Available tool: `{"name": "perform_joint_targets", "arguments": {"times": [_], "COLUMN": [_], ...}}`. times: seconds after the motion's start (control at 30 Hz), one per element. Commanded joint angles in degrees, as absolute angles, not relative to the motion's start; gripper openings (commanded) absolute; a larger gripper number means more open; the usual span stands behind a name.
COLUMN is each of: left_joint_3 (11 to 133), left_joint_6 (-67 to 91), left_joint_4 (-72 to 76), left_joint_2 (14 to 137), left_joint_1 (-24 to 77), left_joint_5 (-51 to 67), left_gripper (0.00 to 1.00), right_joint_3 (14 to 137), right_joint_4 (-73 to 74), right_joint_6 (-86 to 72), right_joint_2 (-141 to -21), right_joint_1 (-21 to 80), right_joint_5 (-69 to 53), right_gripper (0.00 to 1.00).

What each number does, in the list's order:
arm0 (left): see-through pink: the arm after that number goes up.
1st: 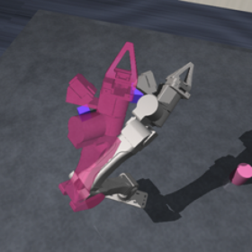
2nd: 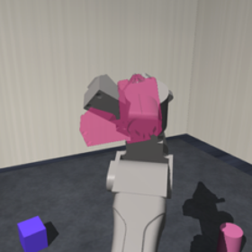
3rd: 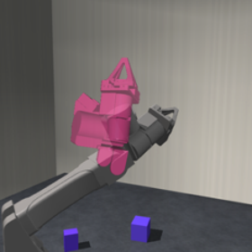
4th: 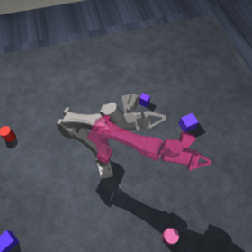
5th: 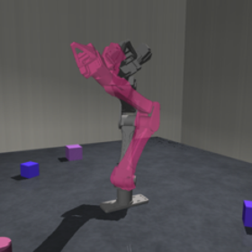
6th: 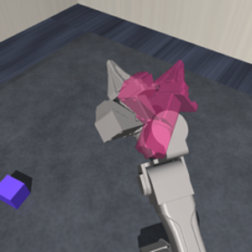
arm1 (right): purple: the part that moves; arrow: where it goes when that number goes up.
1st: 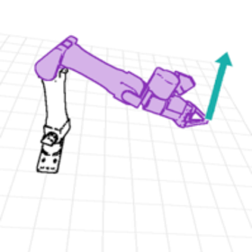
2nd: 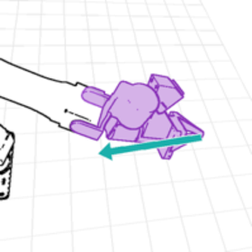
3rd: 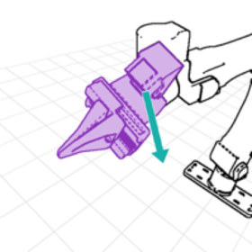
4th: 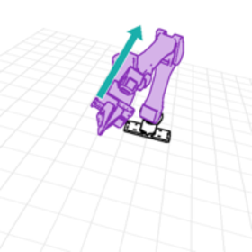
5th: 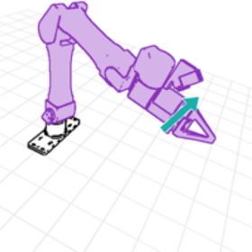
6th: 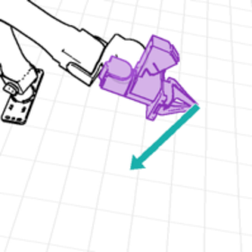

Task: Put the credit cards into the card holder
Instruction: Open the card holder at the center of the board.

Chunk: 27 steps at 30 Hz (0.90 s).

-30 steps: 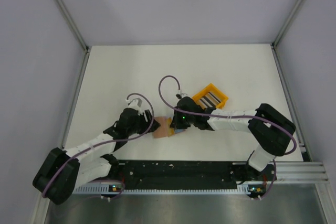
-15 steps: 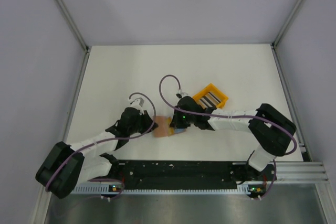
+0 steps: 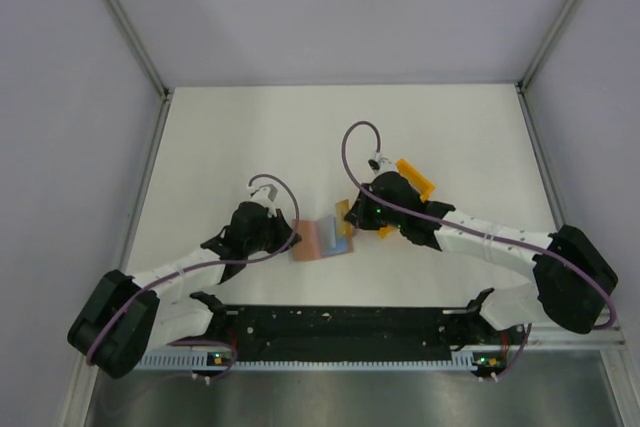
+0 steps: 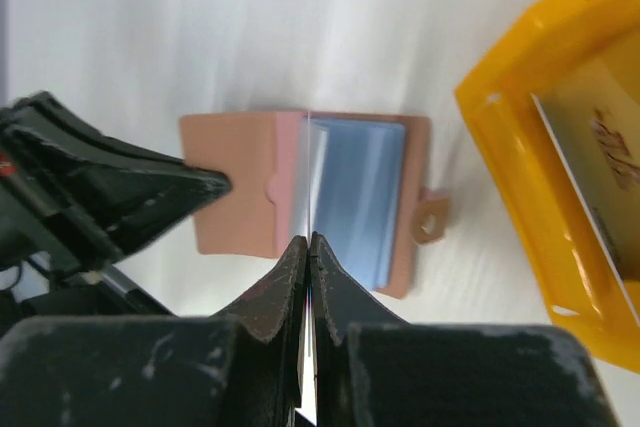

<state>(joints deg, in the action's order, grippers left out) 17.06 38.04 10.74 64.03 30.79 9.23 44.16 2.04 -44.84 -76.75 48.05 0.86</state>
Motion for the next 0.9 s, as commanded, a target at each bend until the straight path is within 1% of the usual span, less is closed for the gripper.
{"name": "perform_joint_targets", "arguments": {"times": [0.0, 0.17, 0.87], "left_joint_3": [19.4, 19.7, 19.9], "left_joint_6": [36.0, 35.4, 35.0], "left_joint_4": [10.5, 9.5, 9.9], "left_joint_2": [64.8, 64.8, 66.1], "left_joint_1": [30.7, 30.6, 30.7], "left_joint_5": [9.4, 9.0, 9.7], "left_gripper": [0.02, 0.01, 0.00], "right_joint_3": [42.3, 41.7, 41.2], "right_joint_4": [4.7, 5.4, 2.2], "right_joint_6": [-43.4, -42.7, -42.3], "right_joint_2": [-77.0, -76.9, -82.3], "right_joint_1": [47.5, 47.1, 46.3], "right_joint_5": [3.2, 5.3, 2.6], "right_gripper": [0.00, 0.00, 0.00]}}
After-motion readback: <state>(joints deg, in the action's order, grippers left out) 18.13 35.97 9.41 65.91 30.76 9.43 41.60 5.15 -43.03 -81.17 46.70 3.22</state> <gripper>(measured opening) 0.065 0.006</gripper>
